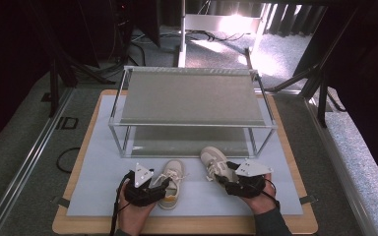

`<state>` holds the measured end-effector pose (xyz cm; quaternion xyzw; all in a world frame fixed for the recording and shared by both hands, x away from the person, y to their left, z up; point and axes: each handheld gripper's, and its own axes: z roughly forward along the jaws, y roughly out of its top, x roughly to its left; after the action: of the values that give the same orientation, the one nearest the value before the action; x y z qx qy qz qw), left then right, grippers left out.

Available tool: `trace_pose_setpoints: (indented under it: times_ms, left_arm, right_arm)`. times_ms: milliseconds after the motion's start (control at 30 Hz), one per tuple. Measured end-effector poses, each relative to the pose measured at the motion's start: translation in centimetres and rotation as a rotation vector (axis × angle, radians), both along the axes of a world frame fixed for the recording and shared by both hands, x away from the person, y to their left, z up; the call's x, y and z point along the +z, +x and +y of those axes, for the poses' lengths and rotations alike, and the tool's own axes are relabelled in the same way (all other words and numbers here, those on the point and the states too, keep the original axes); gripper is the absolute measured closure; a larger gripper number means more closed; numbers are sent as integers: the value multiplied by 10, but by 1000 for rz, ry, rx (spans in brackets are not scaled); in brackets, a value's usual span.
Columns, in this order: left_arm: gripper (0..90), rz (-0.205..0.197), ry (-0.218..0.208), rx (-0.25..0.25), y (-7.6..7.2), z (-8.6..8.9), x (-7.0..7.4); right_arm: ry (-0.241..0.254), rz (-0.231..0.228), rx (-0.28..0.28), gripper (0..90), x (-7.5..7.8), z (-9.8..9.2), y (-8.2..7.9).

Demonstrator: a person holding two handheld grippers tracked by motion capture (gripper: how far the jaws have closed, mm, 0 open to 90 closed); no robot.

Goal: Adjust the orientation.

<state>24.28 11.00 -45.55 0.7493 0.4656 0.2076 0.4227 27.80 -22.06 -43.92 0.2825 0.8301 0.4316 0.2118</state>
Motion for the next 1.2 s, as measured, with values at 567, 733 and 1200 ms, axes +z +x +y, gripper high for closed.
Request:
trace_pose_setpoints:
  times_ms: [567, 733, 1200]
  left_arm:
    - [354, 8, -10, -14, 1, -1, -2]
    - [355, 9, -11, -24, 1, -2, -3]
    - [372, -19, -41, -53, -3, -1, 2]
  right_arm:
    - [12, 58, -71, 542, 0, -20, 26]
    - [21, 85, -79, 582, 1, -24, 29]
    - [88, 180, -82, 624, -2, -18, 18]
